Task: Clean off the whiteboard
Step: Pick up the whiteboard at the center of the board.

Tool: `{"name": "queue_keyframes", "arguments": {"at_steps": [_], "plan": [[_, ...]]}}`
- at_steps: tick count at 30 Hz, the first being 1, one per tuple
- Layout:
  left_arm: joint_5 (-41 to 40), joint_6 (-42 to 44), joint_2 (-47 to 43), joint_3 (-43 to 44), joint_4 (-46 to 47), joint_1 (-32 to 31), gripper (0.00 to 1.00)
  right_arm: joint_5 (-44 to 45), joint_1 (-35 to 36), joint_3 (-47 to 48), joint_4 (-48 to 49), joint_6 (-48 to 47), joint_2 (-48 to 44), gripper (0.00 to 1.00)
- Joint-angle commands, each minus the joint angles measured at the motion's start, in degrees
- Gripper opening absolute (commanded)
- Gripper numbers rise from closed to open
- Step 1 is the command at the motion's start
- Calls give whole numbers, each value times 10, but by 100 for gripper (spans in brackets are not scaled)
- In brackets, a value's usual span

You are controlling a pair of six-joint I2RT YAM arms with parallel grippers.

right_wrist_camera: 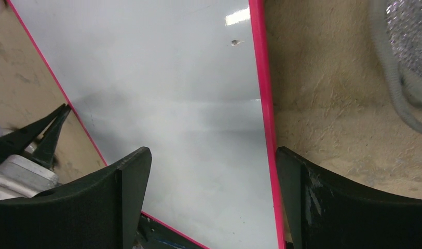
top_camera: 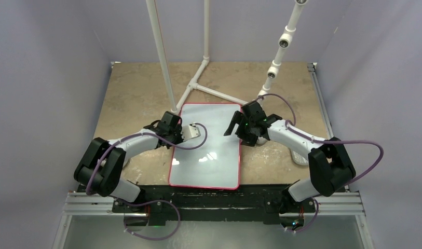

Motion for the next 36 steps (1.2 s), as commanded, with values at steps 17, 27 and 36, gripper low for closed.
{"name": "queue_keyframes", "arguments": {"at_steps": [17, 27, 36], "plan": [[92, -41, 94, 8, -22, -55, 0, -34, -63, -22, 154, -21, 6, 89], [48, -42, 115, 11, -21, -55, 0, 30, -82, -46, 144, -108, 48, 89], [51, -43, 117, 14, -25, -54, 0, -95, -83, -78, 228, -116, -2, 73]]}}
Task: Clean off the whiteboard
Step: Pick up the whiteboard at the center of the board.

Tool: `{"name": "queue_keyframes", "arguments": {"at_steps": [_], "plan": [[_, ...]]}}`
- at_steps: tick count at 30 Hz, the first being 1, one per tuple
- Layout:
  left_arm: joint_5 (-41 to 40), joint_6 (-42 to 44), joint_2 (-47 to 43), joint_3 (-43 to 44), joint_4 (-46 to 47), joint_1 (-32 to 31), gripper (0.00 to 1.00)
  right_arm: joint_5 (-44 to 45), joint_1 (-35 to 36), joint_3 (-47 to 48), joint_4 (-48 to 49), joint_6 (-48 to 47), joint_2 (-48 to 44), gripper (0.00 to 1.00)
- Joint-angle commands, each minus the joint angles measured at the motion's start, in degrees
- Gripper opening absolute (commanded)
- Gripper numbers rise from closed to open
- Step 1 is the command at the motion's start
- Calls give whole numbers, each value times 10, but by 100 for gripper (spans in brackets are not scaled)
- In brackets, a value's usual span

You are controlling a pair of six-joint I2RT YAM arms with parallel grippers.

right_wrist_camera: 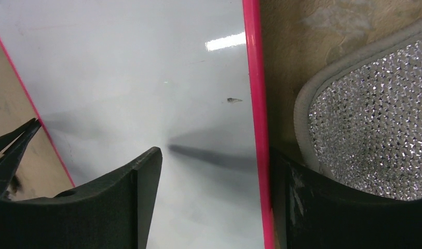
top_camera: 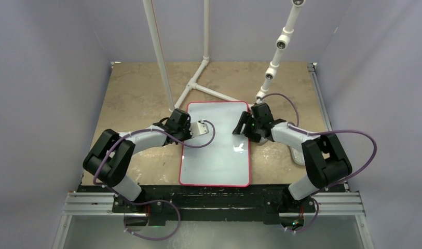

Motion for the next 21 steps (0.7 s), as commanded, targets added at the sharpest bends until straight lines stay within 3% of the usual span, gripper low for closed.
{"name": "queue_keyframes", "arguments": {"at_steps": [1, 8, 16, 21], "plan": [[73, -33, 51, -28, -85, -10, 0, -101, 2, -12, 79, 1, -61, 71], [92, -41, 46, -16, -95, -10, 0, -146, 2, 3, 82, 35, -150, 59], [164, -59, 17, 20, -141, 5, 0, -117, 3, 23, 13, 26, -179, 21], [194, -65, -12, 41, -172, 10, 0, -115, 3, 40, -9, 18, -191, 15]]}}
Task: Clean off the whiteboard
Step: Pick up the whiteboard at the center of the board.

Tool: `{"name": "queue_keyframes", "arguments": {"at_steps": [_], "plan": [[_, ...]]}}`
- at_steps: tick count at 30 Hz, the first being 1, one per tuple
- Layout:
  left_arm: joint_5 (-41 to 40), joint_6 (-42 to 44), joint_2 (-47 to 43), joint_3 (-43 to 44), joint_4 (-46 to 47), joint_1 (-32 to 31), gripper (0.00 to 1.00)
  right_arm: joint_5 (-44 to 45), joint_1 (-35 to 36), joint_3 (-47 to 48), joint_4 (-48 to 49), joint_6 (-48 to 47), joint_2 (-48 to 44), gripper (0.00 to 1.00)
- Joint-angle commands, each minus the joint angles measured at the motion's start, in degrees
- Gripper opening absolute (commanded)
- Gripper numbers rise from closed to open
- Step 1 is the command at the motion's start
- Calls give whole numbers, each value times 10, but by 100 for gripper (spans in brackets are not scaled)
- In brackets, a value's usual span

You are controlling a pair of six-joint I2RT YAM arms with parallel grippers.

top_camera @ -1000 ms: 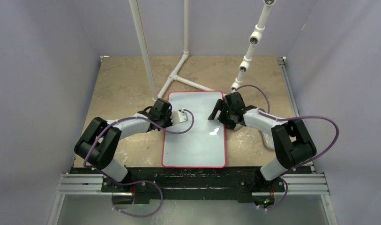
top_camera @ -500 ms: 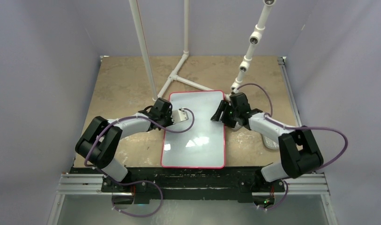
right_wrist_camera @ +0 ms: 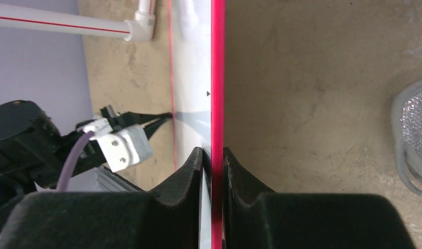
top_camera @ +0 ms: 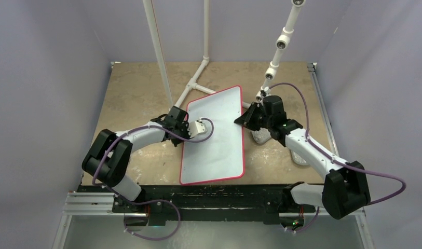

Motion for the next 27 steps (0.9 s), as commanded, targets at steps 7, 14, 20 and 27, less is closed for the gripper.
{"name": "queue_keyframes", "arguments": {"at_steps": [7, 14, 20, 27], "plan": [[150, -41, -40, 29, -115, -10, 0, -25, 35, 65, -33, -11, -6, 29], [145, -36, -60, 37, -137, 0, 0, 21, 46, 124, -99, -33, -11, 0], [133, -35, -110, 108, -199, 39, 34, 53, 56, 215, -176, -75, 12, 0], [139, -43, -178, 214, -281, 114, 68, 136, 89, 379, -310, -159, 83, 0]]}}
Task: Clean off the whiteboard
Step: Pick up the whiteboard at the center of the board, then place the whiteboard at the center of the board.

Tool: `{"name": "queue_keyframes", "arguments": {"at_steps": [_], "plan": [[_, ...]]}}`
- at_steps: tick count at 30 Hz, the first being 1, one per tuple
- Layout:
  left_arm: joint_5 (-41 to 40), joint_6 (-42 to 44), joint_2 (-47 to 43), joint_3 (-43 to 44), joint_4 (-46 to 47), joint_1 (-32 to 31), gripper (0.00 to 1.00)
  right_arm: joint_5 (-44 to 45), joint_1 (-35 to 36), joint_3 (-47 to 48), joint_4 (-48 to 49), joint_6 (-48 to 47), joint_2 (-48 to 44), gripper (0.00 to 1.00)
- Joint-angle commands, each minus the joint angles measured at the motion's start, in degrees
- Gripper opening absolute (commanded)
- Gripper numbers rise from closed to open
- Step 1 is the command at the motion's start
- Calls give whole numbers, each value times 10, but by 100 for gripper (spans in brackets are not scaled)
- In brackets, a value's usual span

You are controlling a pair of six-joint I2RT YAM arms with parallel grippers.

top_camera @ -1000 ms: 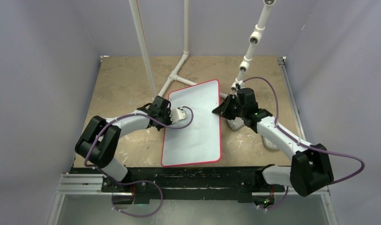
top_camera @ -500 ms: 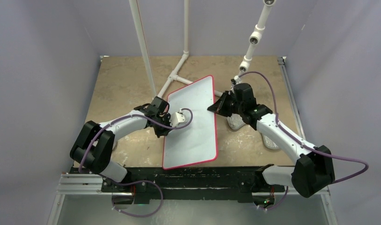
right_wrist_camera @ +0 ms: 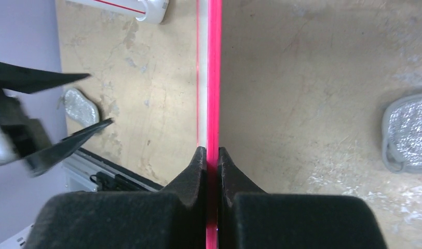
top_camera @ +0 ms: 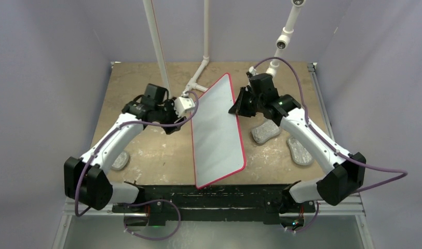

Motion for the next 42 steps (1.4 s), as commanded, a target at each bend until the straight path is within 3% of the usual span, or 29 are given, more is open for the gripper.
{"name": "queue_keyframes", "arguments": {"at_steps": [1, 3, 9, 15, 21, 28, 42], "plan": [[17, -19, -51, 71, -59, 46, 82, 82, 29, 133, -74, -89, 32, 0], [23, -37, -65, 92, -64, 72, 90, 111, 38, 200, -110, -123, 54, 0], [24, -84, -73, 123, -72, 125, 96, 147, 92, 342, -152, -212, 86, 0], [-24, -132, -67, 132, -57, 134, 99, 303, 194, 432, -201, -298, 137, 0], [-89, -177, -80, 131, -11, 143, 99, 397, 276, 399, -190, -351, 151, 0], [-210, -193, -65, 154, 3, 163, 99, 416, 341, 333, -146, -408, 117, 0], [-213, -186, -59, 126, 30, 170, 99, 476, 501, 193, -23, -497, 114, 0]]}}
